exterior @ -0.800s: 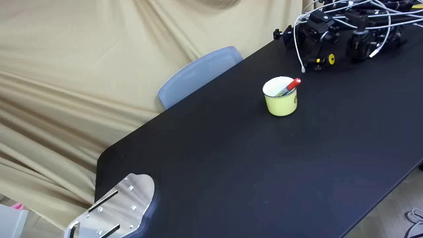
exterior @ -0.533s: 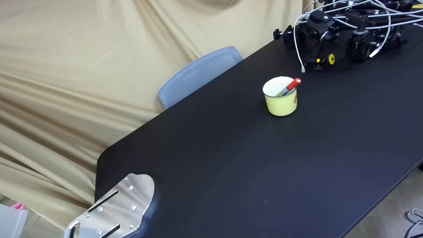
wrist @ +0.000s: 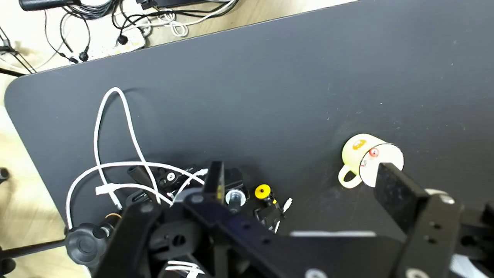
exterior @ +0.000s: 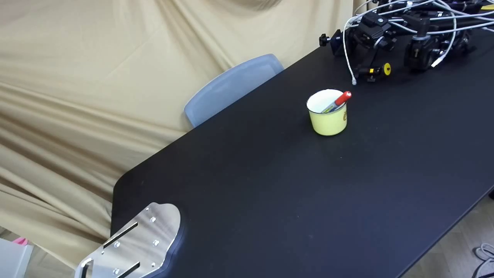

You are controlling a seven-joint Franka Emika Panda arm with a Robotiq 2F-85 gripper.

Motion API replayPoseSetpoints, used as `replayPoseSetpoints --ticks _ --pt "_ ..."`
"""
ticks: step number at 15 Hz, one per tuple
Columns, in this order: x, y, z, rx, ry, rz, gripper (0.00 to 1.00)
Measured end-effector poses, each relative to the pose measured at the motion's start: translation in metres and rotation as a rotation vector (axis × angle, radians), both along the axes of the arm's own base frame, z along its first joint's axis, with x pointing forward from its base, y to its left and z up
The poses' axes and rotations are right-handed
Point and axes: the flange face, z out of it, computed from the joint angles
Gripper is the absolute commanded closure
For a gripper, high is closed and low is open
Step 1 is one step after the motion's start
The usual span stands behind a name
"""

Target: Remove the red marker from the yellow mug, place the marker back in the mug, take the marker out of the mug

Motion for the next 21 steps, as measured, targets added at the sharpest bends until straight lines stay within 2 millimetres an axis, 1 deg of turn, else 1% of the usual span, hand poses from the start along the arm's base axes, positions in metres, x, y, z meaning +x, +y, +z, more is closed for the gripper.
replayPoseSetpoints --ticks 2,3,5,8,13,15,18,19,21 --pt "0.001 0.001 0.0 -0.003 -0.002 0.002 0.0" --pt "0.003 0.005 -0.002 -0.01 -0.007 0.01 0.0" --pt "0.011 0.019 -0.01 -0.029 -0.016 0.041 0.0" --pt "0.028 0.054 -0.037 -0.063 -0.02 0.134 0.0" --pt "0.053 0.125 -0.094 -0.112 -0.033 0.305 0.0" --pt "0.057 0.151 -0.114 -0.126 -0.044 0.361 0.0" --pt "0.058 0.187 -0.14 -0.146 -0.082 0.439 0.0" --pt "0.057 0.197 -0.147 -0.152 -0.104 0.451 0.0" --pt "0.057 0.208 -0.157 -0.149 -0.124 0.452 0.0"
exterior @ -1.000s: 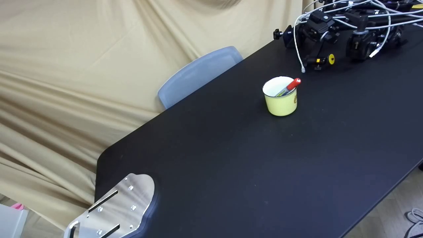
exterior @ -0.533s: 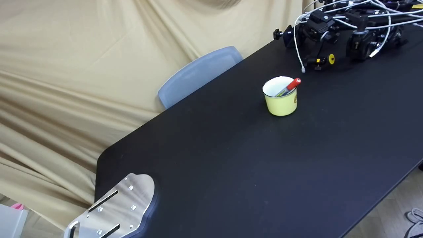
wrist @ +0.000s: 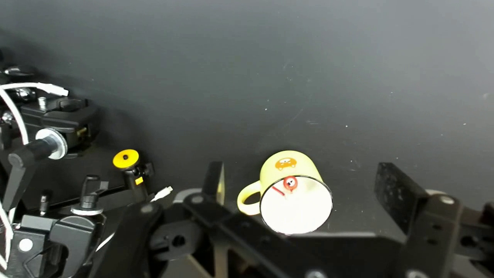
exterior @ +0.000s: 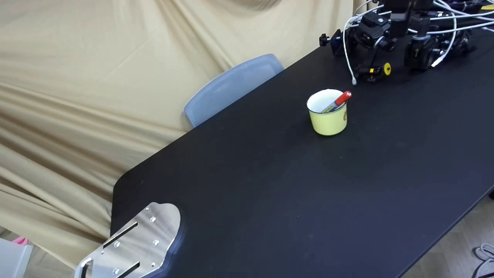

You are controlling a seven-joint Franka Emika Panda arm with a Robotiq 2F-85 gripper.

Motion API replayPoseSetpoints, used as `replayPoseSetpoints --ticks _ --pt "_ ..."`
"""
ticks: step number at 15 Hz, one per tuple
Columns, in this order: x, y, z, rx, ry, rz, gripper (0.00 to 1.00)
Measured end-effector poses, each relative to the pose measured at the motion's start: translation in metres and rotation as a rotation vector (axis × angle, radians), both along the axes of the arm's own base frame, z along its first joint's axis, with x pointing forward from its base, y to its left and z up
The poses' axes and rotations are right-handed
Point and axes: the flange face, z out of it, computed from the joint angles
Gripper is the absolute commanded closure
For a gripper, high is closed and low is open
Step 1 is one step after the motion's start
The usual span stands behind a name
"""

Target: Remove the red marker from the yellow mug, place the marker back in the mug, take the marker out of the mug

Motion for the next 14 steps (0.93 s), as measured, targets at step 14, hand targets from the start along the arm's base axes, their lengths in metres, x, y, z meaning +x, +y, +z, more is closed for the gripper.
replayPoseSetpoints --ticks 14 --pt "0.02 0.017 -0.032 -0.041 -0.187 0.178 0.0"
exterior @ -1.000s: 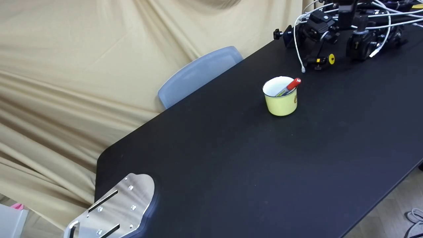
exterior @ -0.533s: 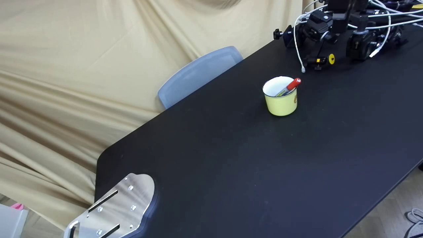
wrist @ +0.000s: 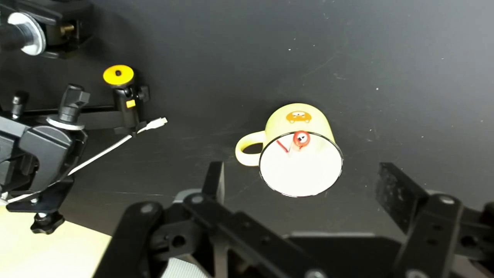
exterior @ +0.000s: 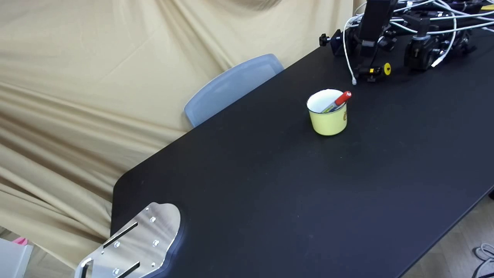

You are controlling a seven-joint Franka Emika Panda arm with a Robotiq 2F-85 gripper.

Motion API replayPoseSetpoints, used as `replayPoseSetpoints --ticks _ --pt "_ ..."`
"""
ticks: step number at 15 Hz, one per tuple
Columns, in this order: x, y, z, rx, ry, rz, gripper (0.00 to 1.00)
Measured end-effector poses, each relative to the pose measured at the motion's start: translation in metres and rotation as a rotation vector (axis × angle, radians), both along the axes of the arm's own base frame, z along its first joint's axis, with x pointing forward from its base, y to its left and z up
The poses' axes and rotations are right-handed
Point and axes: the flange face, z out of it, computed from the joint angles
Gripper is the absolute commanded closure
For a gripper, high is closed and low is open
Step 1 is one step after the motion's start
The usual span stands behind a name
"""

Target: Remove the red marker from the yellow mug, place the marker back in the mug, take the marker out of the mug

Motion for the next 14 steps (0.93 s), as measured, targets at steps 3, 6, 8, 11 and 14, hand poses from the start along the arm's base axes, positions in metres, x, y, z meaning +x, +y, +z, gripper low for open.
replayPoseSetpoints --ticks 3,6,8,11,14 --pt "0.005 0.007 -0.022 -0.001 -0.009 0.037 0.0" --pt "0.007 0.014 -0.046 0.012 0.001 0.075 0.0" --pt "0.008 0.018 -0.06 0.025 0.011 0.096 0.0" --pt "0.011 0.024 -0.077 0.045 0.029 0.125 0.0" --pt "0.017 0.029 -0.088 0.056 0.045 0.148 0.0"
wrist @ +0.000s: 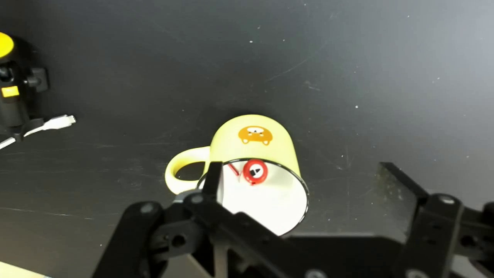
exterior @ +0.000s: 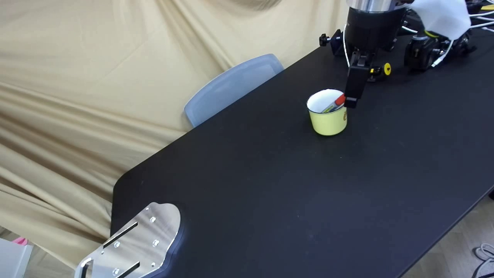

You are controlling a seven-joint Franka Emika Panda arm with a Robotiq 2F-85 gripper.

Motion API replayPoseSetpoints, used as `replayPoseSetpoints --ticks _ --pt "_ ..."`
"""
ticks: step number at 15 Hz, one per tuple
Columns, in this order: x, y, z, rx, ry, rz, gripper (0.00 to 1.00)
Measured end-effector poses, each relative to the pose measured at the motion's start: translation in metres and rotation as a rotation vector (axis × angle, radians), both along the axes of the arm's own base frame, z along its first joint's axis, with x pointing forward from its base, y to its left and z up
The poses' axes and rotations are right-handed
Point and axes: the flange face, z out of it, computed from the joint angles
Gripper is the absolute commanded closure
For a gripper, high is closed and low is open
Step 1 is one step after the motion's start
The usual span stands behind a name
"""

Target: Remove the red marker from the yellow mug, place the marker back in the mug, take the marker out of the mug

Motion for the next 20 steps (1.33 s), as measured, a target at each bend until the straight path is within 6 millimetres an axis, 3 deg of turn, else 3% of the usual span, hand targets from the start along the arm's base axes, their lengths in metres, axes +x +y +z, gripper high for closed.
replayPoseSetpoints --ticks 6,7,8,18,20 --pt "0.017 -0.009 -0.011 0.003 0.009 0.002 0.0" --pt "0.019 -0.011 -0.013 0.003 0.01 0.0 0.25" --pt "0.021 -0.013 -0.014 0.003 0.011 -0.002 0.25" --pt "0.037 -0.015 -0.024 -0.009 0.004 0.032 0.97" --pt "0.038 -0.011 -0.022 -0.009 -0.002 0.043 0.96"
